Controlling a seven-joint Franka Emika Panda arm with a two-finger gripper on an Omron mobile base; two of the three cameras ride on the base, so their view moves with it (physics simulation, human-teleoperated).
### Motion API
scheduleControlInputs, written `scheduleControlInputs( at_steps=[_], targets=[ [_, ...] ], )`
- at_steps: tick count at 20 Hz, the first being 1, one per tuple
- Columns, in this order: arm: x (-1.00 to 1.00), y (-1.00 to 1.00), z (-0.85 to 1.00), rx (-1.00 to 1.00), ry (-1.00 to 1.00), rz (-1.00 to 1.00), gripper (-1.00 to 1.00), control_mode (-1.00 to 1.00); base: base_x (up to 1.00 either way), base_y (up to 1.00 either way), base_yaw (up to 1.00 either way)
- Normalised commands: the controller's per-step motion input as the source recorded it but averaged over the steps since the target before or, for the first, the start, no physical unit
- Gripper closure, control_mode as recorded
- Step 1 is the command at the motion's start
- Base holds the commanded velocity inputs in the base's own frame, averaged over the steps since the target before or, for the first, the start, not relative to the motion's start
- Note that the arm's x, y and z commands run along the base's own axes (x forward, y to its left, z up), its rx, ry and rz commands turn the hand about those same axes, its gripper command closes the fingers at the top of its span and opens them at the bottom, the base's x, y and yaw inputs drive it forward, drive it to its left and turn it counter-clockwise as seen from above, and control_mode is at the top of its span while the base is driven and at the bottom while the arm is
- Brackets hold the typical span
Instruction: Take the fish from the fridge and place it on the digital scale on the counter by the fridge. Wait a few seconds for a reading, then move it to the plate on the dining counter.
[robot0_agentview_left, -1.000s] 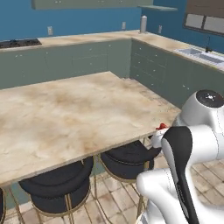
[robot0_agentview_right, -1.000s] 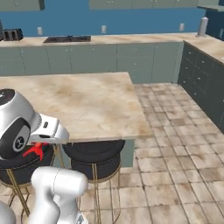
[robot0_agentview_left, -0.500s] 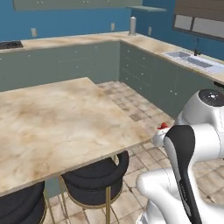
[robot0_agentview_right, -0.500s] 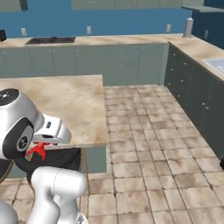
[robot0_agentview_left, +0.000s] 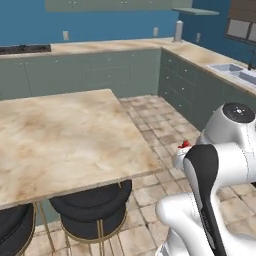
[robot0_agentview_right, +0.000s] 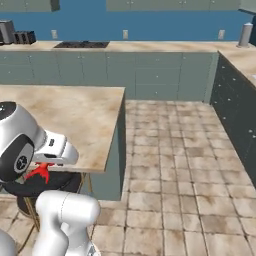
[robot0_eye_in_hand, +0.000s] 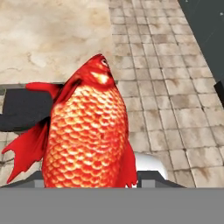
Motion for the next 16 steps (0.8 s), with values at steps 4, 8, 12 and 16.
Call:
scheduleControlInputs(
  at_steps=[4, 8, 12, 16],
  targets=[
    [0.0, 0.0, 0.0, 0.0, 0.0, 0.0, 1.0, 1.0, 0.06, -1.0, 0.01],
    [0.0, 0.0, 0.0, 0.0, 0.0, 0.0, 1.0, 1.0, 0.81, -0.89, 0.35],
    [0.0, 0.0, 0.0, 0.0, 0.0, 0.0, 1.0, 1.0, 1.0, -0.91, 0.48],
    [0.0, 0.0, 0.0, 0.0, 0.0, 0.0, 1.0, 1.0, 1.0, -0.81, 0.49]
  ],
)
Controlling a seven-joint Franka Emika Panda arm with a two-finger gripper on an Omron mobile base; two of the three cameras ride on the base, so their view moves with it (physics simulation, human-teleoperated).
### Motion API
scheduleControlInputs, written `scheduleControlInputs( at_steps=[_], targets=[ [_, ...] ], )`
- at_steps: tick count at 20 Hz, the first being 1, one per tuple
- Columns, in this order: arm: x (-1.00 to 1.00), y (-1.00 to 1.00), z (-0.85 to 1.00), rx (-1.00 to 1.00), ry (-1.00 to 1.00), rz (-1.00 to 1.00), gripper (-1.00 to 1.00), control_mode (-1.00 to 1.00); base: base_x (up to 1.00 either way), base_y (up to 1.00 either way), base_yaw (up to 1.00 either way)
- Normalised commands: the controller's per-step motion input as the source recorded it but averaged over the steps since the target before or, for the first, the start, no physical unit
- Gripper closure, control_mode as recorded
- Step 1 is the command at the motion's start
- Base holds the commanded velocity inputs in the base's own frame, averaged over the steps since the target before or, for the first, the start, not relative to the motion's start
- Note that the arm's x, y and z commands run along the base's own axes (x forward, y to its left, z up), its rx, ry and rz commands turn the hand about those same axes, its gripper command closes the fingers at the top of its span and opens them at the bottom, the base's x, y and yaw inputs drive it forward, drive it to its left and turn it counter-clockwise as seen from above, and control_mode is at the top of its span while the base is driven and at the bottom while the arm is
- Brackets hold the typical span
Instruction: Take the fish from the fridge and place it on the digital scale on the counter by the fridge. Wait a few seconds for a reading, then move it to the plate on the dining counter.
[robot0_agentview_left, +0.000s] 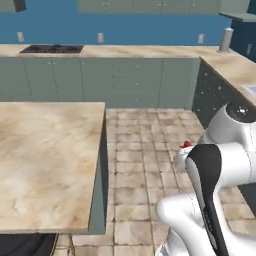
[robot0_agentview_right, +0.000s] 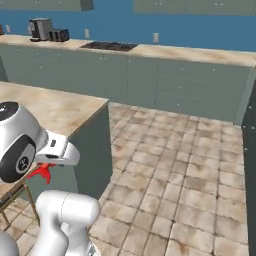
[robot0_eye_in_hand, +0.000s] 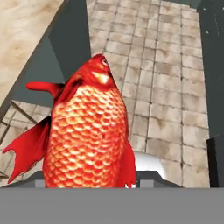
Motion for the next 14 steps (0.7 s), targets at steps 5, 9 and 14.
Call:
scheduleControlInputs(
  at_steps=[5, 9, 14],
  targets=[
    [0.0, 0.0, 0.0, 0.0, 0.0, 0.0, 1.0, 1.0, 1.0, -0.69, 0.5],
    [0.0, 0.0, 0.0, 0.0, 0.0, 0.0, 1.0, 1.0, 1.0, -0.73, 0.49],
    [0.0, 0.0, 0.0, 0.0, 0.0, 0.0, 1.0, 1.0, 1.0, -0.87, 0.46]
  ],
)
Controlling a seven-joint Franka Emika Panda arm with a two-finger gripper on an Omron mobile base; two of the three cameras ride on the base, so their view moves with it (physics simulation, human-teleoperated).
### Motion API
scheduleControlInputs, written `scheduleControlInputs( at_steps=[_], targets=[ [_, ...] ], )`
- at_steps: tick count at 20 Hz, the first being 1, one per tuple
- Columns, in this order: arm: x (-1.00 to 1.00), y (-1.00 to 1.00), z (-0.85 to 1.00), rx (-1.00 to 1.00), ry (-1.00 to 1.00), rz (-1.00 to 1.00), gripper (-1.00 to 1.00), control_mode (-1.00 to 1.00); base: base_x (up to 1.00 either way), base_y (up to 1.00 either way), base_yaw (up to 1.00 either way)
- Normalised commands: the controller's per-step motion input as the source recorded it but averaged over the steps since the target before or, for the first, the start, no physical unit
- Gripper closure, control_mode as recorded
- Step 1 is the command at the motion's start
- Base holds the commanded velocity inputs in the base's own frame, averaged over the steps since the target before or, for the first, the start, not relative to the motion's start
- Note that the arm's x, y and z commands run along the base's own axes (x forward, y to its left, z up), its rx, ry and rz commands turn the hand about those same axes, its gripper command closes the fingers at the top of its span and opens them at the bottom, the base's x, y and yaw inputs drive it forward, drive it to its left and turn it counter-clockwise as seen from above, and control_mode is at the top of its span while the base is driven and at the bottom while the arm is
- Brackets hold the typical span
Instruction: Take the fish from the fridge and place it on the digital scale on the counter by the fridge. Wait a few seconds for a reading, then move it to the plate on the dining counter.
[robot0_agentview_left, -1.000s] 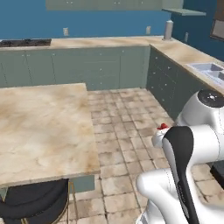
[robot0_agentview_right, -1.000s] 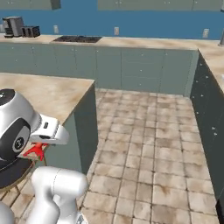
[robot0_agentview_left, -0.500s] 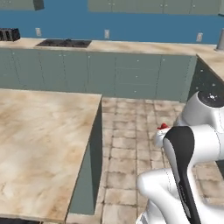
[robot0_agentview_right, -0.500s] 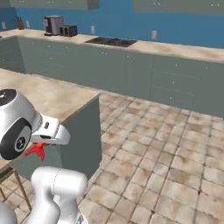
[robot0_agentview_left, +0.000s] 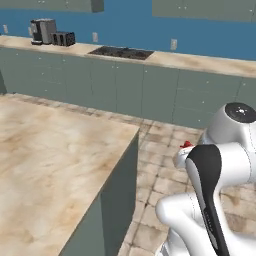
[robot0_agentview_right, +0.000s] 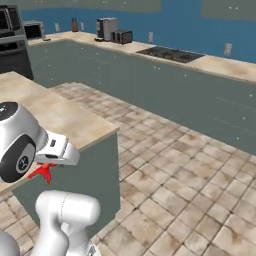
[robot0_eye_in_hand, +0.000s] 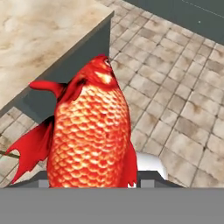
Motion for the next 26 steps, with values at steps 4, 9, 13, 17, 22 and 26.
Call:
scheduleControlInputs(
  at_steps=[4, 9, 13, 17, 22, 26],
  targets=[
    [0.0, 0.0, 0.0, 0.0, 0.0, 0.0, 1.0, 1.0, 1.0, -0.97, 0.42],
    [0.0, 0.0, 0.0, 0.0, 0.0, 0.0, 1.0, 1.0, 1.0, -0.96, 0.42],
    [0.0, 0.0, 0.0, 0.0, 0.0, 0.0, 1.0, 1.0, 1.0, -0.95, 0.43],
    [0.0, 0.0, 0.0, 0.0, 0.0, 0.0, 1.0, 1.0, 1.0, -0.97, 0.43],
    [0.0, 0.0, 0.0, 0.0, 0.0, 0.0, 1.0, 1.0, 1.0, -0.97, 0.44],
    [0.0, 0.0, 0.0, 0.0, 0.0, 0.0, 1.0, 1.0, 1.0, -0.97, 0.44]
  ],
)
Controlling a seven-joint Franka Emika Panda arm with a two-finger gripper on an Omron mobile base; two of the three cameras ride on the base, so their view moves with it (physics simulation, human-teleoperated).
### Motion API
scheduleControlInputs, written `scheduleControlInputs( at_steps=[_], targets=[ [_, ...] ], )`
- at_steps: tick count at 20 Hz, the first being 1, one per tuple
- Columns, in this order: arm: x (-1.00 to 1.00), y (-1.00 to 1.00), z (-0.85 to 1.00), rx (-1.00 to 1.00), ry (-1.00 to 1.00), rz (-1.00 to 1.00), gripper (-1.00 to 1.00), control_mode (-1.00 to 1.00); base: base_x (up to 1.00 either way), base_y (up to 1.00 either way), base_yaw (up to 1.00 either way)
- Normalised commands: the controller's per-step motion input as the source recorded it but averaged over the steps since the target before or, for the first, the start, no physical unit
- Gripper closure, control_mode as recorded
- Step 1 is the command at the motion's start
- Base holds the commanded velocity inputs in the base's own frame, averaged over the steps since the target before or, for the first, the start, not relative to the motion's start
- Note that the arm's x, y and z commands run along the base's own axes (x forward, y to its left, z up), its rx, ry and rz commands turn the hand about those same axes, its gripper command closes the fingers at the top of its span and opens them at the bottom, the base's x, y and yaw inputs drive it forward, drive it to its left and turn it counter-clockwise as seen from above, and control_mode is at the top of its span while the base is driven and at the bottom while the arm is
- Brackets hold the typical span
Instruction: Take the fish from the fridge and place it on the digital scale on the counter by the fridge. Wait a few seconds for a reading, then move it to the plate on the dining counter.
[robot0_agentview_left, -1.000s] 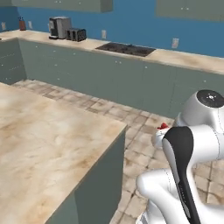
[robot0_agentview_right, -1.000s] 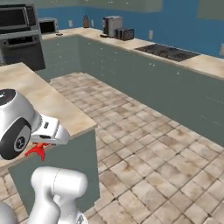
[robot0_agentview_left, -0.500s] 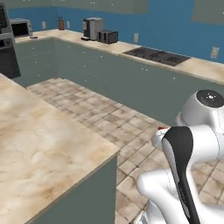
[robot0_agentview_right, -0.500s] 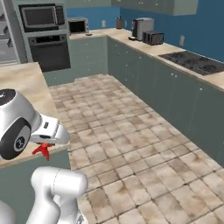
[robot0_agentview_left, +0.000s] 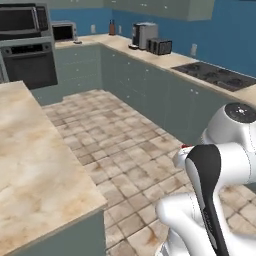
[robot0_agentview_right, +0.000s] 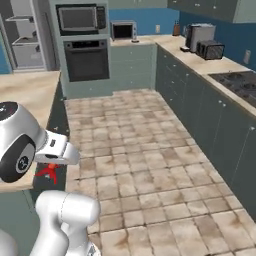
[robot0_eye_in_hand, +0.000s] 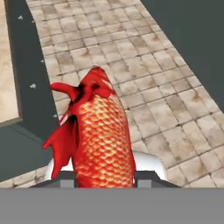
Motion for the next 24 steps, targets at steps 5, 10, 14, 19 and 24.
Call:
scheduleControlInputs(
  at_steps=[5, 10, 14, 19, 24],
  targets=[
    [0.0, 0.0, 0.0, 0.0, 0.0, 0.0, 1.0, 1.0, 1.0, -0.71, 0.37],
    [0.0, 0.0, 0.0, 0.0, 0.0, 0.0, 1.0, 1.0, 1.0, -0.56, 0.29],
    [0.0, 0.0, 0.0, 0.0, 0.0, 0.0, 1.0, 1.0, 1.0, -0.31, 0.09],
    [0.0, 0.0, 0.0, 0.0, 0.0, 0.0, 1.0, 1.0, 1.0, -0.08, 0.0],
    [0.0, 0.0, 0.0, 0.0, 0.0, 0.0, 1.0, 1.0, 1.0, 0.01, 0.0]
  ],
)
